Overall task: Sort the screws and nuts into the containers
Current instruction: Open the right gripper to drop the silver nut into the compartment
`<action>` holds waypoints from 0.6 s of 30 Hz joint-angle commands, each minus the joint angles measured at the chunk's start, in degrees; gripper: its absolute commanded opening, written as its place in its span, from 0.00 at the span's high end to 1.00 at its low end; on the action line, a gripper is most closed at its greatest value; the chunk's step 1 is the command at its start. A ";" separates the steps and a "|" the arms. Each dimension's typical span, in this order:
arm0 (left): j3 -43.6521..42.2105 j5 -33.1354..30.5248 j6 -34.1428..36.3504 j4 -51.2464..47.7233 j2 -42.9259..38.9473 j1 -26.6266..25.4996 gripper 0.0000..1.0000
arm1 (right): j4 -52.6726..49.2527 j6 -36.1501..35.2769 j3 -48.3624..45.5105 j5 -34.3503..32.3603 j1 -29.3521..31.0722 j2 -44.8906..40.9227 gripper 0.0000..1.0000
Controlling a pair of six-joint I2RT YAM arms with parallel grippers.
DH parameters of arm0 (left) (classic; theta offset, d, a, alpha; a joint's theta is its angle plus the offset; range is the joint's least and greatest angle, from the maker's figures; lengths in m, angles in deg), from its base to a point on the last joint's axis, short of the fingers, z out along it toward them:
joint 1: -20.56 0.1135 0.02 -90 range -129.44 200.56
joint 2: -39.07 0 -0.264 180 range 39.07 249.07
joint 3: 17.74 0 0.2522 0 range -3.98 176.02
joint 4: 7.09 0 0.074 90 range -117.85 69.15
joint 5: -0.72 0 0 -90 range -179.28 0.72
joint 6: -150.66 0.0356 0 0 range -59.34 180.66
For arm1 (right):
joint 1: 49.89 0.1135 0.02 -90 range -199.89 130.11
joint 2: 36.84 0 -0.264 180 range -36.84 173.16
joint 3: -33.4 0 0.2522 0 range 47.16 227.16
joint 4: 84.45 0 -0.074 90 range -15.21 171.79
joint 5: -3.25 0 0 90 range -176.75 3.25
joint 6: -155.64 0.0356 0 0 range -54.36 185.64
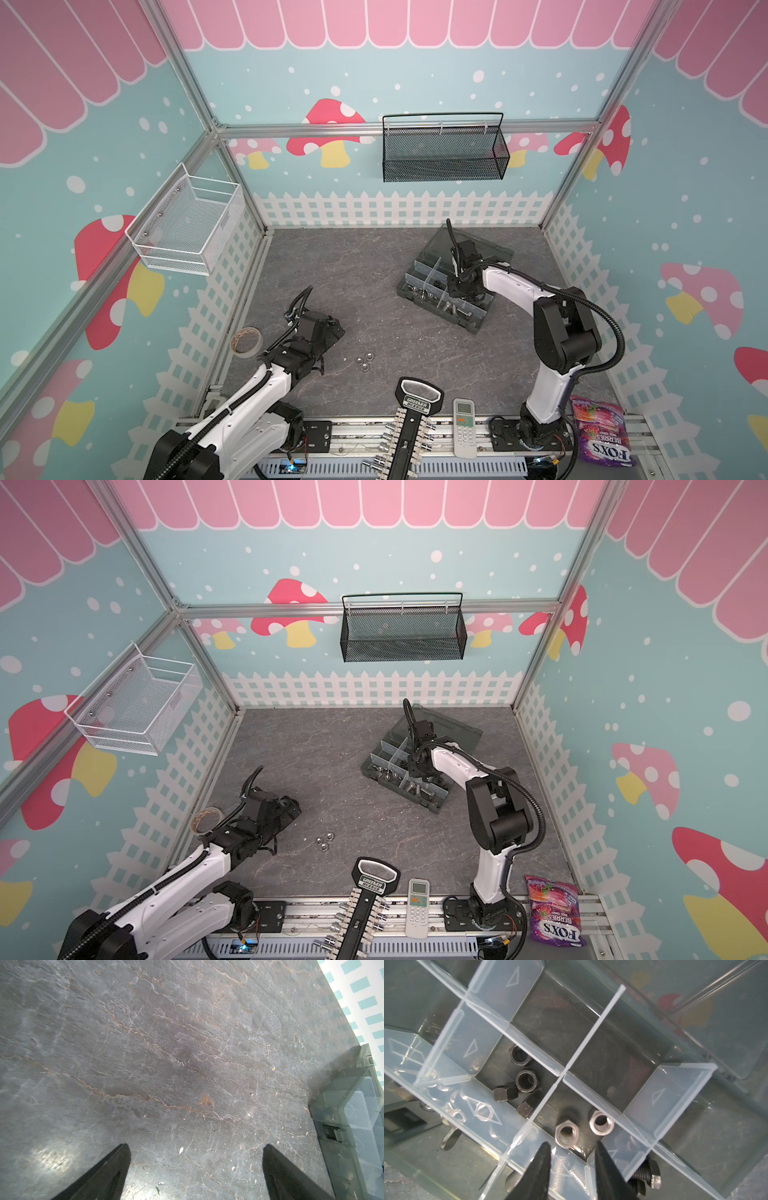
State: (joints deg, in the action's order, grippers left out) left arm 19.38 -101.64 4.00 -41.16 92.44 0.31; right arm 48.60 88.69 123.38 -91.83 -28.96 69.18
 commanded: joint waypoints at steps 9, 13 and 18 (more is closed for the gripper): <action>0.07 -0.59 -1.26 0.01 -0.81 0.47 0.00 | -1.43 -0.90 0.46 0.94 0.00 -2.92 0.59; 0.05 -0.71 -1.34 -0.03 -0.90 0.47 0.00 | -2.11 -0.90 0.69 1.40 0.80 -7.08 0.59; 0.18 -1.22 -1.34 -0.58 -0.91 0.48 0.00 | -5.56 -0.72 2.96 0.02 4.86 -10.43 0.58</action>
State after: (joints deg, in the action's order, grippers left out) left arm 19.38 -101.69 3.98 -41.18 92.11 0.31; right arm 46.11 88.39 124.06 -91.24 -26.51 60.70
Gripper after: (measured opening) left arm 0.991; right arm 0.416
